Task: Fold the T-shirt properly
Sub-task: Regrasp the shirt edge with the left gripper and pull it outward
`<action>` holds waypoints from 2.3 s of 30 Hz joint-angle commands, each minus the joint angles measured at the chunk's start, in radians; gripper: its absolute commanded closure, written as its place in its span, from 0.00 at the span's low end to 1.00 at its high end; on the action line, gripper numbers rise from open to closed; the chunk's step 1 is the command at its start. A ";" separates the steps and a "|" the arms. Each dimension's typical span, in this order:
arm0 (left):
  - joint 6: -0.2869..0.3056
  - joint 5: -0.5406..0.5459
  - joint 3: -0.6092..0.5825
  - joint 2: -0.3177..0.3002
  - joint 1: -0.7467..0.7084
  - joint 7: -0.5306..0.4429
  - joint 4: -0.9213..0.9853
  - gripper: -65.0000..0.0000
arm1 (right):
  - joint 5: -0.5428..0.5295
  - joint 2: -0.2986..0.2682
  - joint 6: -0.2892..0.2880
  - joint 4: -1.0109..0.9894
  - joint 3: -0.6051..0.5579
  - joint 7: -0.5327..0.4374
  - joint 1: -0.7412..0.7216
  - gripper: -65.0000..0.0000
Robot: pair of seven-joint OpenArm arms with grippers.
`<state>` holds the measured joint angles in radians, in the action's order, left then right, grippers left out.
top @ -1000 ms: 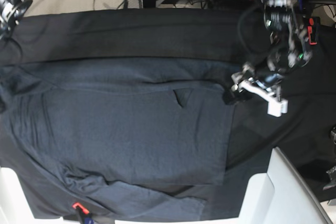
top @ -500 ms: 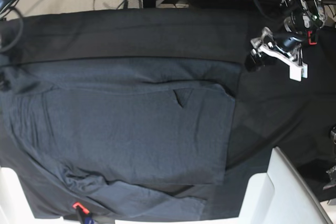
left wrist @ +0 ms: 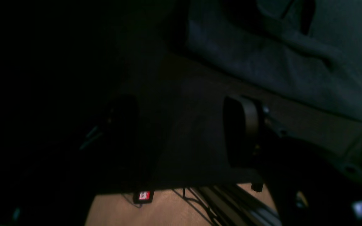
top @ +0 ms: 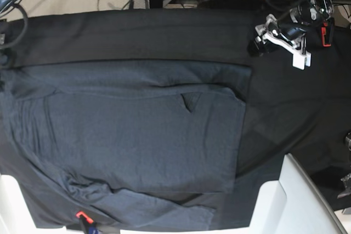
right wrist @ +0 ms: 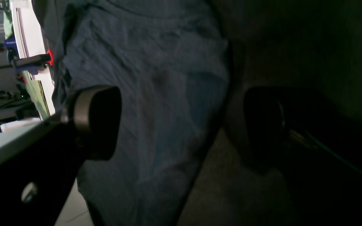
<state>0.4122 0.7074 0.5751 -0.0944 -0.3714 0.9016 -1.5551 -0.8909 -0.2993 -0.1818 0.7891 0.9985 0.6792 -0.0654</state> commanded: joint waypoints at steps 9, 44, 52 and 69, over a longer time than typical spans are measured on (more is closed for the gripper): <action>0.007 0.019 0.006 -0.008 0.002 -0.017 -0.017 0.35 | 0.089 -0.042 0.025 -0.067 -0.002 -0.003 -0.081 0.10; 0.007 0.011 -0.002 0.041 0.180 -0.025 0.170 0.36 | 0.097 -0.059 0.028 -0.190 -0.002 0.009 -0.083 1.00; 0.007 0.011 -0.002 0.037 0.220 -0.129 0.333 0.37 | 0.097 -0.061 0.028 -0.190 -0.002 0.014 -0.083 1.00; 0.007 0.011 -0.002 0.040 0.314 -0.192 0.494 1.00 | 0.097 -0.061 0.028 -0.190 -0.002 0.014 -0.084 1.00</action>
<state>0.4267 0.7326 0.5743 -0.0498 -0.0551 0.6979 -1.0546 -0.8234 -0.3492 -0.1722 0.5953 0.9989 0.6735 -0.1463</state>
